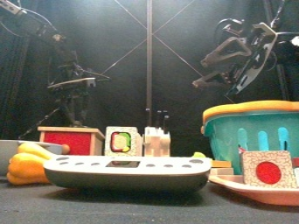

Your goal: Grab green screw

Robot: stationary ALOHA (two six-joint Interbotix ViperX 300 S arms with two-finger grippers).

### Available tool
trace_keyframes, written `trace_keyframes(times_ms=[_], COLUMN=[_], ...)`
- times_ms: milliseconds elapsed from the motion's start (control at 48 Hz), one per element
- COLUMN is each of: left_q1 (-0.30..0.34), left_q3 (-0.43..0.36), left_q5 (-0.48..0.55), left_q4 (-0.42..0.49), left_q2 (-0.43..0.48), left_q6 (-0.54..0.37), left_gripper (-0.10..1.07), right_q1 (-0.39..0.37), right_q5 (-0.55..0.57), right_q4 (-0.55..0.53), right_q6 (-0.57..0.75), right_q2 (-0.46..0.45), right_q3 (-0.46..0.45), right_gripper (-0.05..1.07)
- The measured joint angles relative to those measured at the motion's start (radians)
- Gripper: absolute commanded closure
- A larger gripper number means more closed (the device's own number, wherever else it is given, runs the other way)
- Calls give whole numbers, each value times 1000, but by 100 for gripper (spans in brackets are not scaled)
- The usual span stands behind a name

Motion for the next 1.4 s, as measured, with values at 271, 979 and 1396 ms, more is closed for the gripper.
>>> trace_keyframes(times_ms=[271, 979, 1396], left_q1=[-9, -529, -908], left_q3=[-2, -61, -74], left_q5=[3, 6, 163], left_q4=[0, 64, -43], left_q2=[-23, -138, -61], left_q6=[0, -3, -9], left_gripper=[19, 19, 19], right_q1=[0, 2, 0], right_q5=[2, 2, 12], right_q4=[0, 2, 2], right_q6=[0, 0, 0], right_q2=[0, 28, 81], right_q3=[0, -6, -41], right_gripper=[12, 12, 12])
